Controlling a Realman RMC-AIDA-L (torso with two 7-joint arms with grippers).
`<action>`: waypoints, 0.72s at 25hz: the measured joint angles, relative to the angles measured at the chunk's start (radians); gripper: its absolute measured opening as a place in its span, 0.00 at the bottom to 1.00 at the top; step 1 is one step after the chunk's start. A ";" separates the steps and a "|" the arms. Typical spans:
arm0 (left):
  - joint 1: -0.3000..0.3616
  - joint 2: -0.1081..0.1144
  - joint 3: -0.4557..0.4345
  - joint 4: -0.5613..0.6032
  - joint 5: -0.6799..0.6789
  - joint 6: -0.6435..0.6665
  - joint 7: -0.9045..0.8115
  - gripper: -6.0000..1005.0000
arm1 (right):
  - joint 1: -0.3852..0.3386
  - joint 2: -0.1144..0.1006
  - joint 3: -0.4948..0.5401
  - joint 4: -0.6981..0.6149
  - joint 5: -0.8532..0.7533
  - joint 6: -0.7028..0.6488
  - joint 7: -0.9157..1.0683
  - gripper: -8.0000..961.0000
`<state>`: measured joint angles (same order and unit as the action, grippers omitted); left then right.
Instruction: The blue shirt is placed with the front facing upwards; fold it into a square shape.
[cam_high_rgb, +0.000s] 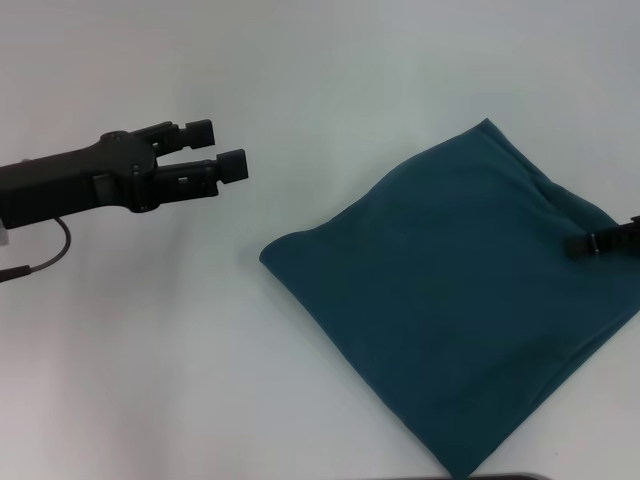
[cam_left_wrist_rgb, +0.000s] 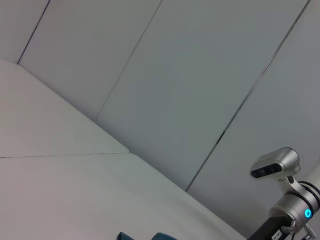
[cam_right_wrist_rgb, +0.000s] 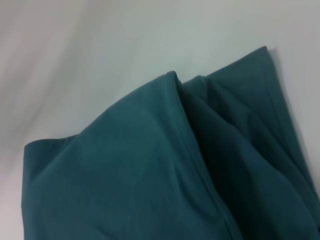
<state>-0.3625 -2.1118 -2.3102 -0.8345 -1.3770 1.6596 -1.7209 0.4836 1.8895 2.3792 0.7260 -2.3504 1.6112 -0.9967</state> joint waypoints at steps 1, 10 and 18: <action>0.000 -0.001 0.000 0.000 0.000 0.000 0.000 0.93 | -0.003 -0.001 0.000 0.003 0.000 0.004 0.000 0.52; 0.004 -0.007 0.000 0.000 -0.001 0.002 -0.001 0.93 | -0.019 -0.008 0.000 0.018 -0.002 0.040 0.007 0.55; 0.002 -0.007 0.000 0.000 -0.001 0.006 -0.002 0.93 | -0.011 -0.001 0.000 0.009 -0.038 0.036 0.009 0.55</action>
<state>-0.3605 -2.1184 -2.3102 -0.8345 -1.3776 1.6658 -1.7226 0.4730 1.8880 2.3792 0.7347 -2.3884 1.6473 -0.9881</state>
